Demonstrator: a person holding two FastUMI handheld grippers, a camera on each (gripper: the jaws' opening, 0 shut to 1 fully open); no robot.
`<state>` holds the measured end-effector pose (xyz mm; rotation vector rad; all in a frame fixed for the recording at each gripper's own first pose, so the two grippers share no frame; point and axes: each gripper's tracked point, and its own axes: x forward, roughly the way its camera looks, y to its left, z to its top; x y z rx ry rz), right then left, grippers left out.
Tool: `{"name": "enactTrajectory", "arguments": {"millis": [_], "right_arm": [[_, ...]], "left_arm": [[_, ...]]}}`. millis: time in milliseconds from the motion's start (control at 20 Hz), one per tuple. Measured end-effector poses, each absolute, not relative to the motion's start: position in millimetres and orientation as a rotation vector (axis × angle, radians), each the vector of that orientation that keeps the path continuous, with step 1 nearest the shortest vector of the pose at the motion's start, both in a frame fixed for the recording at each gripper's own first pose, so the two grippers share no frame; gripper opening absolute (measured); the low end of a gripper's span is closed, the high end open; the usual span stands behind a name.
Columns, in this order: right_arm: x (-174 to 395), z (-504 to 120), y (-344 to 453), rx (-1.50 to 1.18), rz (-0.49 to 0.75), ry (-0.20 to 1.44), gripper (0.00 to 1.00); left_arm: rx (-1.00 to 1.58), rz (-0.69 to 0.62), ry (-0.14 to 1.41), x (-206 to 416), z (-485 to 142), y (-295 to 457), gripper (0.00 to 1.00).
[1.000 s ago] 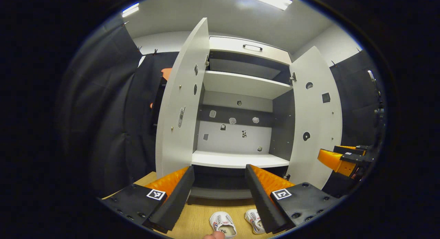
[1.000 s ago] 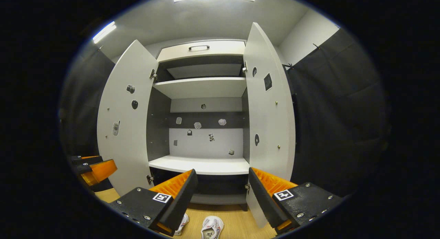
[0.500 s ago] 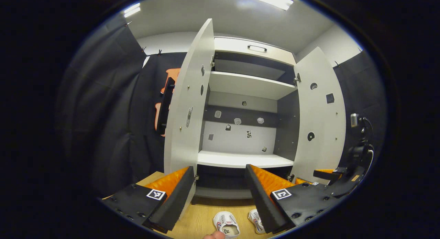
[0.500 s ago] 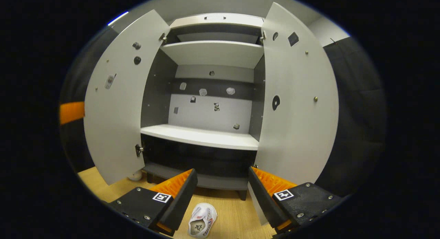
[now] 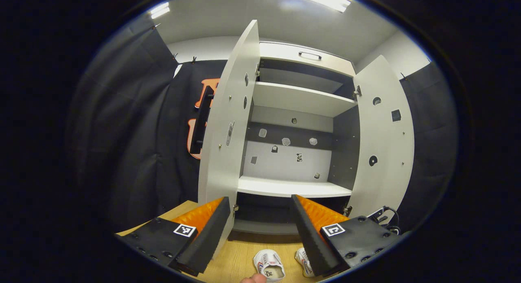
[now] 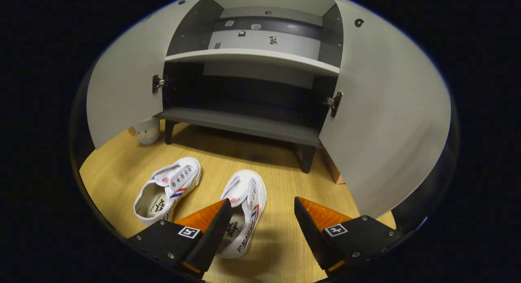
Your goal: Grab one shoe with the right hand and put it into the shoe cabinet, grab the other shoe with the left hand and put it into the shoe cabinet; then close the right door with the right hand and the left door with the left hand.
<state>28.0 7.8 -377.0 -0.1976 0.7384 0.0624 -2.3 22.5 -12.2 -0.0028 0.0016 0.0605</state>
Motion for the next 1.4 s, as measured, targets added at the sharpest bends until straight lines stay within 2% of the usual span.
{"name": "enactTrajectory", "arguments": {"millis": [450,550,750,850,900,950,1050,1100,1400], "right_arm": [[55,-438,-5,-0.2,0.03,0.832,0.94],[66,-446,-4,-0.183,0.033,0.83,0.88],[70,-459,6,-0.131,0.07,0.849,0.68],[71,-459,9,-0.117,0.074,0.845,0.51],[73,-460,7,-0.129,0.068,0.838,0.36],[73,-461,4,-0.14,0.058,0.833,0.36],[76,-461,-7,-0.162,0.029,0.828,0.19],[76,-462,-7,-0.153,0.028,0.829,0.04],[71,-427,-13,-0.082,-0.012,0.761,0.01]], "left_arm": [[-0.005,0.064,0.018,-2,-18,28,0.96],[0.0,0.069,0.02,-2,-19,29,0.96],[0.01,0.073,0.018,-3,-18,29,0.96],[0.015,0.072,0.016,-4,-17,28,0.96],[0.018,0.072,0.017,-3,-17,28,0.96],[0.019,0.071,0.017,-3,-17,27,0.96],[0.022,0.067,0.015,-3,-16,26,0.96],[0.023,0.066,0.012,-3,-16,26,0.96],[0.034,0.058,0.008,-1,-15,23,0.96]]}}
